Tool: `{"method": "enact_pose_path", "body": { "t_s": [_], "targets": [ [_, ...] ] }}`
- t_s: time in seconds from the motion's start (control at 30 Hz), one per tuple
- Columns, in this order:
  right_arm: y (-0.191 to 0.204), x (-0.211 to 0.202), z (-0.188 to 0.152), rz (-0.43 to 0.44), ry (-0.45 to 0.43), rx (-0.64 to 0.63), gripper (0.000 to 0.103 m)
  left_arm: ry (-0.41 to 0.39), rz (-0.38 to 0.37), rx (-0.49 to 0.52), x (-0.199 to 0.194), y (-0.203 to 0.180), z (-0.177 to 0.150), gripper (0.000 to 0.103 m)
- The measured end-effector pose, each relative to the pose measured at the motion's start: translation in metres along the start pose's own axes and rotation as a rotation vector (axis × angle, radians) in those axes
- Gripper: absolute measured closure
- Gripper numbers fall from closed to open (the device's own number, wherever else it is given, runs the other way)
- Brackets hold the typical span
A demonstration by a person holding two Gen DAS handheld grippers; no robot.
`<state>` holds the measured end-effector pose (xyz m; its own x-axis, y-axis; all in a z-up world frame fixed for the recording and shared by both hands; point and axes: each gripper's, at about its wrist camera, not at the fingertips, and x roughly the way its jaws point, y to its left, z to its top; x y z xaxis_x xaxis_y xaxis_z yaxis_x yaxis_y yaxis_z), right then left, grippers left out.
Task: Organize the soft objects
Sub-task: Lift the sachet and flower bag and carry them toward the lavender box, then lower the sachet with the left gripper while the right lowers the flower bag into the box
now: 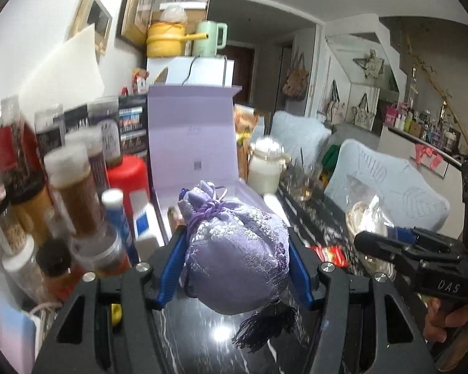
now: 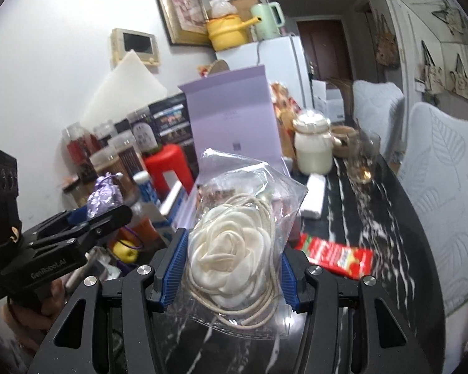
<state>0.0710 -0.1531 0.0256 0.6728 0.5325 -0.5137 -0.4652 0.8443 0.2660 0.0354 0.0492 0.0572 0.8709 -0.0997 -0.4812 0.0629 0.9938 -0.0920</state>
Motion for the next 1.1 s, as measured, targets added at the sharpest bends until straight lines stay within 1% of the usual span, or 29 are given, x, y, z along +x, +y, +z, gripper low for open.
{"method": "enact_pose_path", "body": {
  "t_s": [0.37, 0.5, 0.93, 1.1],
  "targets": [
    [-0.008, 0.010, 0.042, 0.021, -0.058, -0.017, 0.050, -0.096, 0.019, 0.031, 0.015, 0.000, 0.048, 0.043],
    [-0.011, 0.019, 0.058, 0.028, -0.074, -0.028, 0.050, -0.111, 0.019, 0.034, 0.027, 0.001, 0.061, 0.043],
    [-0.023, 0.059, 0.102, 0.026, -0.132, -0.065, 0.050, -0.077, 0.021, 0.037, 0.085, 0.006, 0.091, 0.043],
    [-0.029, 0.082, 0.118, 0.056, -0.119, -0.052, 0.050, -0.075, 0.034, 0.030, 0.108, 0.012, 0.101, 0.043]
  ]
}}
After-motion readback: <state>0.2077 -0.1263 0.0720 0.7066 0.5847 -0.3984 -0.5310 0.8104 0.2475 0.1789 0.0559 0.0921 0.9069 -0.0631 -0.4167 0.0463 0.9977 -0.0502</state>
